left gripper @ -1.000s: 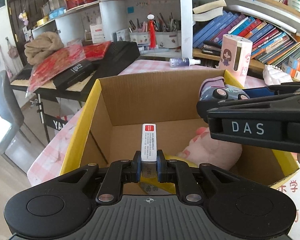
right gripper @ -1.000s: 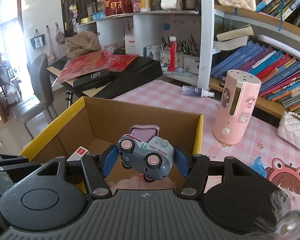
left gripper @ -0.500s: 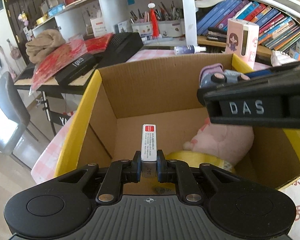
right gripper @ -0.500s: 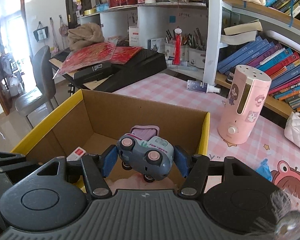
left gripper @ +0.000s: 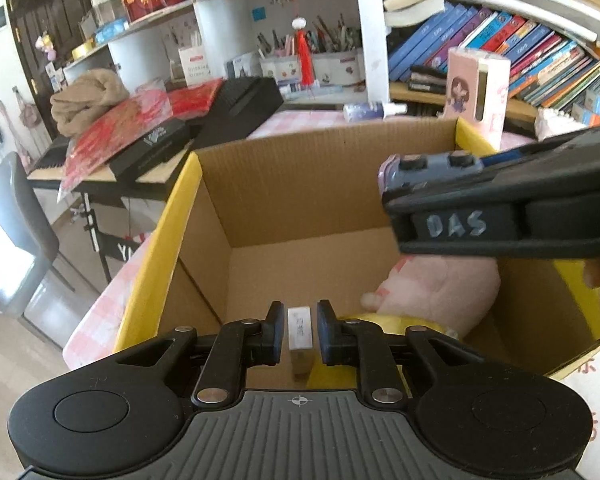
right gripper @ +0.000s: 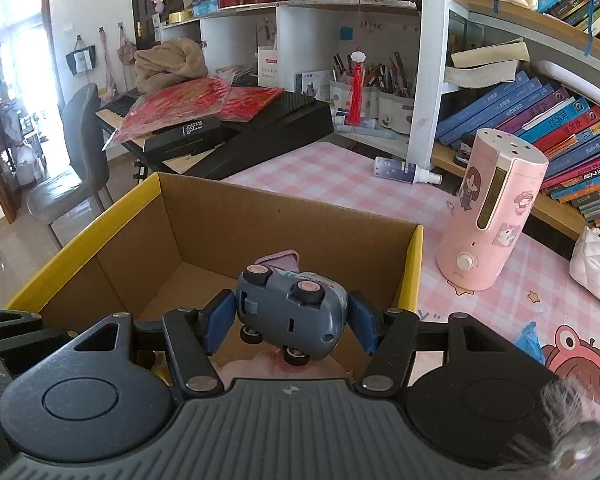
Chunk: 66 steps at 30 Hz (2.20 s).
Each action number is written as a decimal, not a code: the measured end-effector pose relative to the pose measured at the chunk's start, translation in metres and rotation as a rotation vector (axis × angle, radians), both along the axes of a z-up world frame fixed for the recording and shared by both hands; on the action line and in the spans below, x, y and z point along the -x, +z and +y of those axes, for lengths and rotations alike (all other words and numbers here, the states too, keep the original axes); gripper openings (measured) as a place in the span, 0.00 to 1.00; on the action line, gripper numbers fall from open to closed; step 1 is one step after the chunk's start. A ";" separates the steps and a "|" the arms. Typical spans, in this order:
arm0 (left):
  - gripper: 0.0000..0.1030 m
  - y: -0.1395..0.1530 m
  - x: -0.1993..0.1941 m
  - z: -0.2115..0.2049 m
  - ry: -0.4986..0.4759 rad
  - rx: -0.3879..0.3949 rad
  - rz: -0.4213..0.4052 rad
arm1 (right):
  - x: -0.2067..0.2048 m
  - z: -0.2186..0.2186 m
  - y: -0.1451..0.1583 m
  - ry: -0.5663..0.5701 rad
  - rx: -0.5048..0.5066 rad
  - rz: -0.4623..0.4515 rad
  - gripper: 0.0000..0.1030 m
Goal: Organize objects
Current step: 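Lower the small box with the left tool into the yellow box while the right tool lowers the toy car, then open both tools to drop the small box and toy car into the box, then move both open tools back toward the remaining toys on the mat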
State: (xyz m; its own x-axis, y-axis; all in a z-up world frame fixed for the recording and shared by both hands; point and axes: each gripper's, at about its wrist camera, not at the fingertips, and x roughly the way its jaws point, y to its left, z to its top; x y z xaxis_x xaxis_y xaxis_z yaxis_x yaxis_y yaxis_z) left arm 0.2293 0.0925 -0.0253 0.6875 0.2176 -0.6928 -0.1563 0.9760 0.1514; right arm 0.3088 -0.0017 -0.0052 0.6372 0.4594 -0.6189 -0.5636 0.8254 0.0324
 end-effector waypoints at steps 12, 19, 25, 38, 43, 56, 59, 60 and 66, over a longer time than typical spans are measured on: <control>0.46 0.012 0.012 -0.001 -0.007 -0.016 -0.057 | -0.006 0.015 -0.008 0.032 0.120 0.057 0.56; 0.55 0.025 0.027 0.000 -0.007 -0.017 -0.108 | 0.010 0.005 0.000 -0.008 0.078 0.026 0.62; 0.61 0.038 0.048 0.003 -0.010 0.001 -0.155 | 0.044 -0.017 0.019 -0.102 0.009 -0.053 0.64; 0.86 0.052 0.114 0.017 0.023 0.023 -0.244 | 0.132 -0.050 0.031 -0.317 -0.033 -0.160 0.83; 0.86 0.045 0.138 0.021 0.022 0.045 -0.219 | 0.163 -0.048 0.020 -0.331 -0.002 -0.123 0.87; 0.90 0.022 0.200 0.032 0.047 0.092 -0.118 | 0.240 -0.038 -0.006 -0.324 0.095 -0.076 0.91; 0.92 0.017 0.211 0.030 0.034 0.098 -0.101 | 0.253 -0.040 -0.011 -0.331 0.101 -0.059 0.93; 0.92 0.016 0.214 0.029 0.027 0.101 -0.095 | 0.258 -0.041 -0.013 -0.335 0.101 -0.052 0.93; 0.93 0.008 0.227 0.015 -0.024 0.114 -0.062 | 0.281 -0.052 -0.020 -0.364 0.108 -0.030 0.95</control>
State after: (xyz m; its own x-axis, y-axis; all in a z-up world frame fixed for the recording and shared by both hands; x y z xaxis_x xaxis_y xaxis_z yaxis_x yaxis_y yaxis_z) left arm 0.0021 0.1074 -0.0171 0.7340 0.1228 -0.6680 -0.1387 0.9899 0.0296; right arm 0.0281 -0.0537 -0.0252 0.7652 0.1328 -0.6300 -0.2324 0.9695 -0.0780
